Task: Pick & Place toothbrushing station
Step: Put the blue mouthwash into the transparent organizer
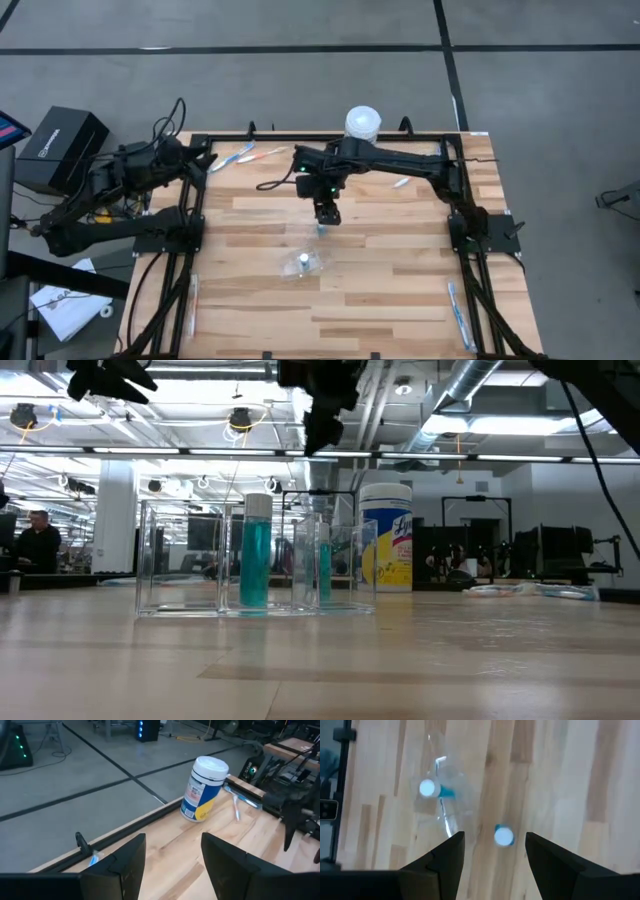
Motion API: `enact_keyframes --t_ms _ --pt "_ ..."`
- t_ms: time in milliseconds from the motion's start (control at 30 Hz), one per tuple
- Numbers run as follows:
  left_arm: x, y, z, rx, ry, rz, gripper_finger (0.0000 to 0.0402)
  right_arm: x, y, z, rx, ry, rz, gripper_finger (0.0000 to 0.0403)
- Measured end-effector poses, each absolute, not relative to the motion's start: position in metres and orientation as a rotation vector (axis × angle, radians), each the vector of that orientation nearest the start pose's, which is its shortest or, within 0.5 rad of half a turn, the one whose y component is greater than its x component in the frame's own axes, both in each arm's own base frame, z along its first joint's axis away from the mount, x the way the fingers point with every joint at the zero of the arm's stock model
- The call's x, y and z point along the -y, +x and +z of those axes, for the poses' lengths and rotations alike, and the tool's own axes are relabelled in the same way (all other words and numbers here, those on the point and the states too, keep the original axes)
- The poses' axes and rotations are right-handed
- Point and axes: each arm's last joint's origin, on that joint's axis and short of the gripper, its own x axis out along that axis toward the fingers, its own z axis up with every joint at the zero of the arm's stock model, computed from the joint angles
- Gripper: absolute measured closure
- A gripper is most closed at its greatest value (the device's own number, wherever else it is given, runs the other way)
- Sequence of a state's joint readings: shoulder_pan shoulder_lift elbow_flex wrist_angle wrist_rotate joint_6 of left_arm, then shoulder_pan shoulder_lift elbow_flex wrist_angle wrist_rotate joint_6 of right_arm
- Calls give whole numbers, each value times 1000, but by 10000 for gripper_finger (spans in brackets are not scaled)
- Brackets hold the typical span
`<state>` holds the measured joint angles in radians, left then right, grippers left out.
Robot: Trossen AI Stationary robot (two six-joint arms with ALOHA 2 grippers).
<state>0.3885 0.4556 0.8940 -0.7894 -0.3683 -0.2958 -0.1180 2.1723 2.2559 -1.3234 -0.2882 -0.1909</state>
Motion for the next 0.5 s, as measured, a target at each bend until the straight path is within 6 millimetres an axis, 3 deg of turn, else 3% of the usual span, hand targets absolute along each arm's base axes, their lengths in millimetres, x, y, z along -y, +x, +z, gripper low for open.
enact_keyframes --t_ms 167,500 --pt "-36 62 345 -252 -282 791 215 44 448 294 -1204 87 269 202" --pt "-37 62 346 -250 -276 785 215 47 454 281 -1227 110 283 206"
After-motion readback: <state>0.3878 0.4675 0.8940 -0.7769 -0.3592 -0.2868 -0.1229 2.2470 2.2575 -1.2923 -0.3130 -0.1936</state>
